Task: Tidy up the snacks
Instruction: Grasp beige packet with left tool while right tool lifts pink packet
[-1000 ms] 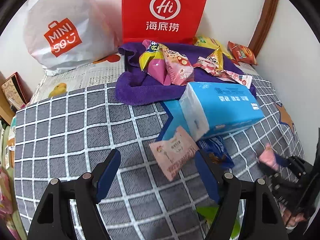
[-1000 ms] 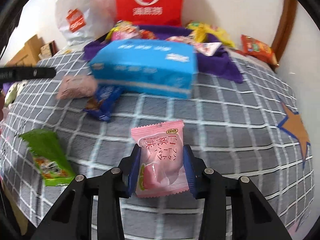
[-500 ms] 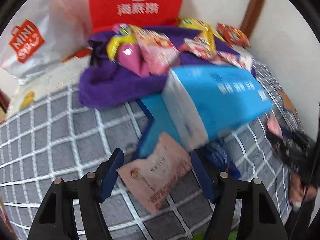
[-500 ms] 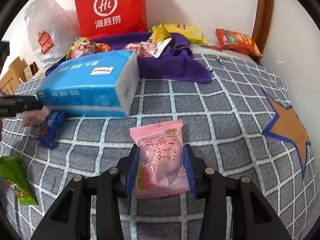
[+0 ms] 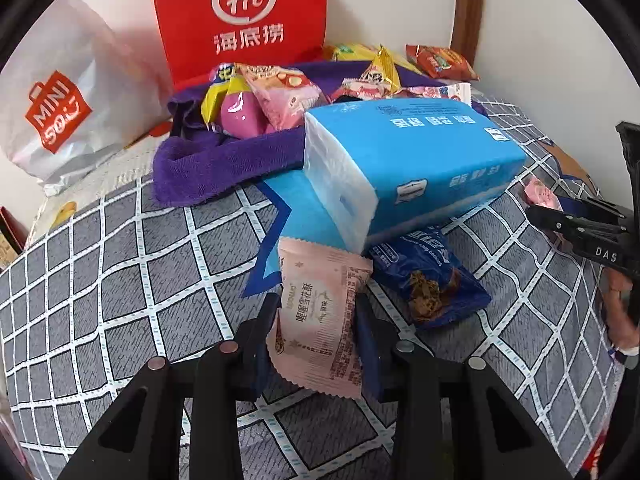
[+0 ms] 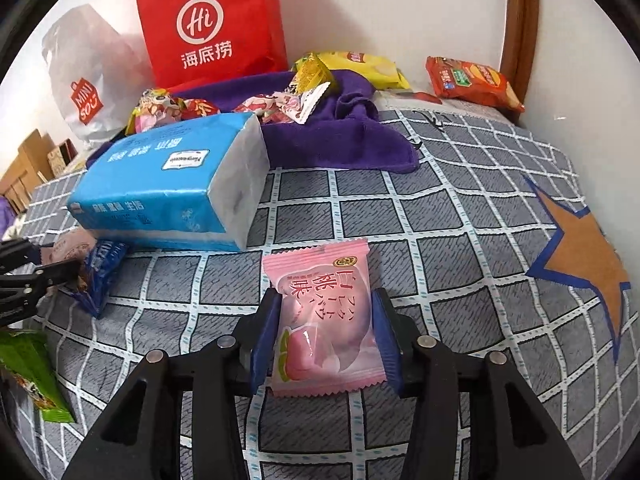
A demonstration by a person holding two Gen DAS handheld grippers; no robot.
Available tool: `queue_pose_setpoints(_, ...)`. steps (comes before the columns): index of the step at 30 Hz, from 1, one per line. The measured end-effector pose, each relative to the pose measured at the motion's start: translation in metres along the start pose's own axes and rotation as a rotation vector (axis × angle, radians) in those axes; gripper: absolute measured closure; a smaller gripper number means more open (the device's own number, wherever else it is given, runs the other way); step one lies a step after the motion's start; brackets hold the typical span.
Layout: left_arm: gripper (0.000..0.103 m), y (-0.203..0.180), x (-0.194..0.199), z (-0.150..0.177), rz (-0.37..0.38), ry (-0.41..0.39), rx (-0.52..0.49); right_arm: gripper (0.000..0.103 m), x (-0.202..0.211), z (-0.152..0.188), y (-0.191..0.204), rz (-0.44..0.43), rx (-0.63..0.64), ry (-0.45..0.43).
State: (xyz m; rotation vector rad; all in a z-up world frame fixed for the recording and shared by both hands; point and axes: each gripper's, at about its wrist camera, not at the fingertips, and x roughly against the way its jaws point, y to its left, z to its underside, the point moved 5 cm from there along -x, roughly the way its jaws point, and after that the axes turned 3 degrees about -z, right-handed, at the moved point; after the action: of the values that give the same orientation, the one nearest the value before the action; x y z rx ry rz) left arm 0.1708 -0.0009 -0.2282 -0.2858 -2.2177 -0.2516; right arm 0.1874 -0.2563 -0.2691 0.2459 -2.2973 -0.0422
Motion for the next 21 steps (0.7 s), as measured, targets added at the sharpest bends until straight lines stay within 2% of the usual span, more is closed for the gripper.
queue_pose_setpoints(4,0.068,0.0032,0.002,0.0038,0.0,-0.041,0.013,0.052,-0.0011,0.0005,0.0041,0.016,0.025,0.005)
queue_pose_setpoints(21,0.064,0.0035,-0.0014,0.0037,0.009,-0.038,0.047,0.052,-0.0009,0.0013,0.0061,0.009,0.039,0.006)
